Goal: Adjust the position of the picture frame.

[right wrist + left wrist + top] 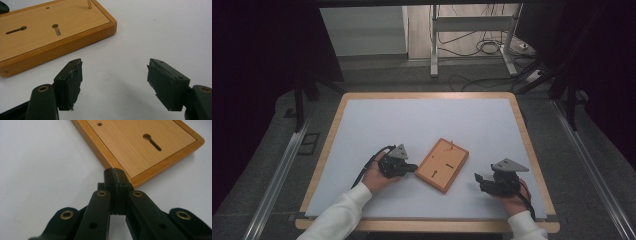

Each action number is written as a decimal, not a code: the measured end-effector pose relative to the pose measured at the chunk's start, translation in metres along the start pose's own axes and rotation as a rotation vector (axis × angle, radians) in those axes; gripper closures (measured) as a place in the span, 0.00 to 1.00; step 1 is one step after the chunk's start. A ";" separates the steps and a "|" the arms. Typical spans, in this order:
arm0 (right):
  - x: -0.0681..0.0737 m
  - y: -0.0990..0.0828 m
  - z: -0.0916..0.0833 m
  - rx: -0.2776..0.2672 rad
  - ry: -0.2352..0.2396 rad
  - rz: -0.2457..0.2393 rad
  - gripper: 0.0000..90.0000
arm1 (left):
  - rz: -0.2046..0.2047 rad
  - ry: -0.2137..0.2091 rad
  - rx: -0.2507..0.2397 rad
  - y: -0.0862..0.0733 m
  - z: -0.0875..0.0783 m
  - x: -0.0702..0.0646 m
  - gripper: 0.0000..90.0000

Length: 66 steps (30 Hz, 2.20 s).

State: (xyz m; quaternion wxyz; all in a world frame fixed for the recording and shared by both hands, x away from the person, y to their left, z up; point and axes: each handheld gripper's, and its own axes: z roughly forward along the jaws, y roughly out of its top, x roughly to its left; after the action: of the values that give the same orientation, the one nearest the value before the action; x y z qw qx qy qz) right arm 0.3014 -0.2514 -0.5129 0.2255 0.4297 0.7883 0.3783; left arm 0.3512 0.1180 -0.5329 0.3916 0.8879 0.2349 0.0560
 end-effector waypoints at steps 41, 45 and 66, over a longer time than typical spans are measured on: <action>-0.017 0.033 0.036 0.096 -0.018 0.036 1.00 | -0.177 0.176 -0.035 -0.036 -0.046 -0.004 0.38; -0.016 0.039 0.053 0.109 -0.023 0.039 1.00 | -0.166 0.177 -0.027 -0.036 -0.044 -0.006 0.37; -0.009 0.056 0.087 0.100 -0.043 0.021 1.00 | -0.166 0.156 -0.046 -0.037 -0.046 -0.006 0.36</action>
State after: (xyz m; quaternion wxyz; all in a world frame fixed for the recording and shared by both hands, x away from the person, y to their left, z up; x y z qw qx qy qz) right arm 0.3939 -0.2044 -0.5213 0.2167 0.4567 0.7966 0.3315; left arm 0.3193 0.1676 -0.5281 0.3955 0.8492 0.3361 0.0976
